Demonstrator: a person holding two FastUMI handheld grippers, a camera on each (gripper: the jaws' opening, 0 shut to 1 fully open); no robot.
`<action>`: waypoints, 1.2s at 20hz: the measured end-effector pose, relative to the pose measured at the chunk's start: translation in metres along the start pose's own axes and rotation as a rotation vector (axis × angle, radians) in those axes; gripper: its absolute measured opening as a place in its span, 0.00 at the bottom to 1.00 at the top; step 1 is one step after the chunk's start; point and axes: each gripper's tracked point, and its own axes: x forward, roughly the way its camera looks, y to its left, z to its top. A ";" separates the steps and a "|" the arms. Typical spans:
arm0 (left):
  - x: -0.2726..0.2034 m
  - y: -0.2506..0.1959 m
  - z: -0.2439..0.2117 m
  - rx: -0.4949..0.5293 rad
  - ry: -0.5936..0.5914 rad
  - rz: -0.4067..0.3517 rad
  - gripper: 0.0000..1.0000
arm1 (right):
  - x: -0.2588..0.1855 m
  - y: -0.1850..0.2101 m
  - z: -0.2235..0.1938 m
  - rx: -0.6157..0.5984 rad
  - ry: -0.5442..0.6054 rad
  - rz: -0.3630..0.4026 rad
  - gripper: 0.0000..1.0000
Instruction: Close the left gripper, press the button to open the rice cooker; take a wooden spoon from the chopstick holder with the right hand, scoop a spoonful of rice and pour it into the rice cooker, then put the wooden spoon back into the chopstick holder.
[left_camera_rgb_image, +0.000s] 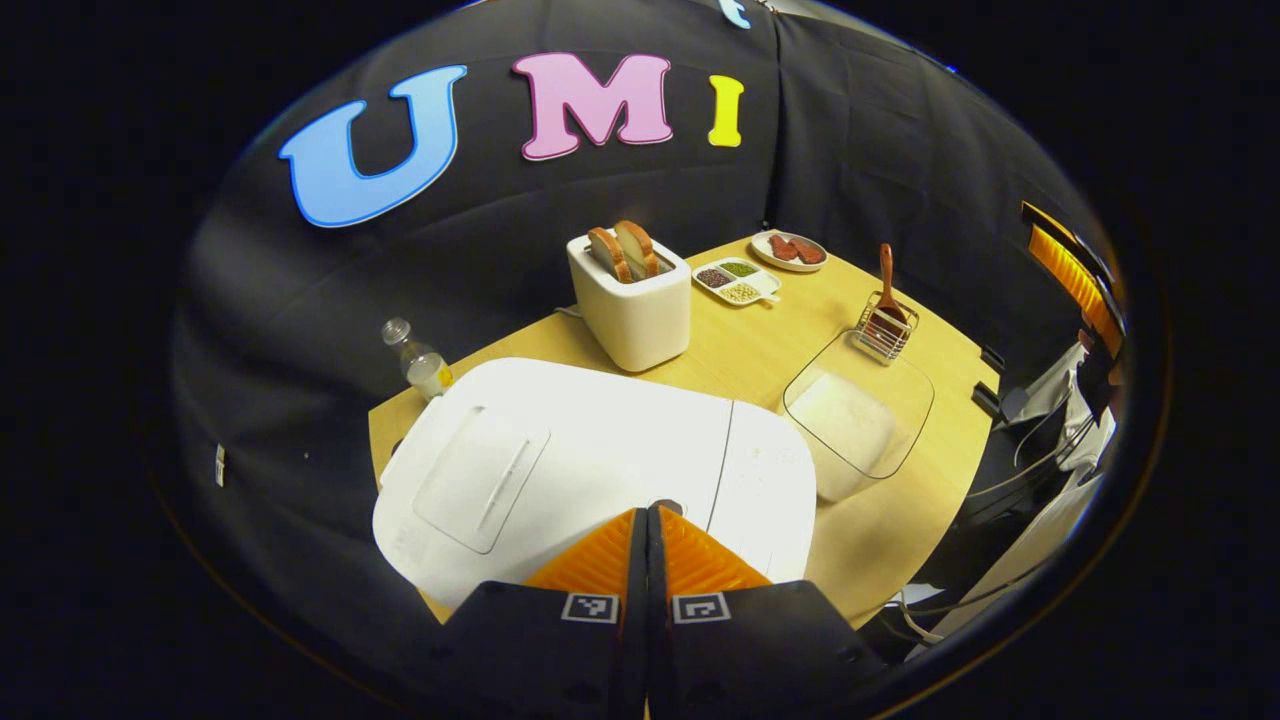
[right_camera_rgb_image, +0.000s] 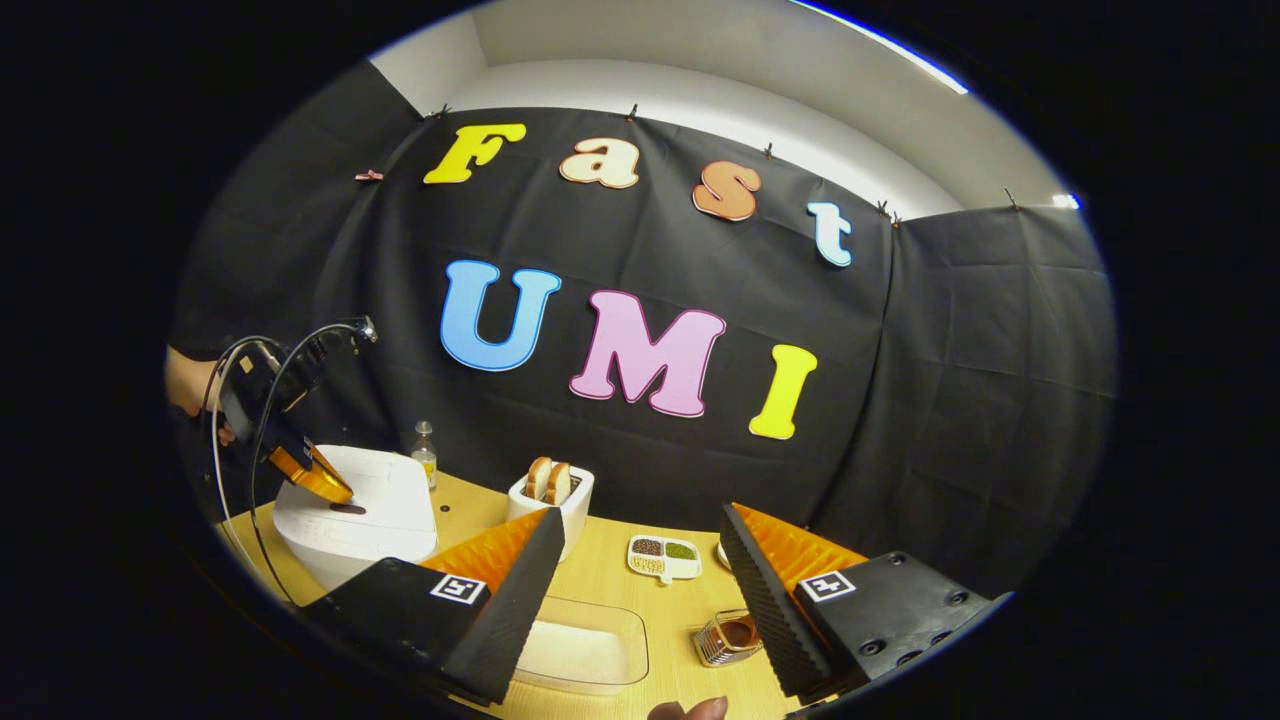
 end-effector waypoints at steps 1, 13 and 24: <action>0.004 0.000 0.000 0.005 0.011 -0.012 0.06 | -0.002 0.000 0.000 0.004 0.000 -0.004 0.97; 0.001 0.002 0.002 0.122 0.032 0.032 0.06 | -0.019 -0.003 -0.001 0.004 0.009 -0.039 0.98; -0.123 0.080 0.095 0.063 -0.459 0.495 0.07 | -0.026 0.002 0.015 -0.027 -0.031 -0.024 0.97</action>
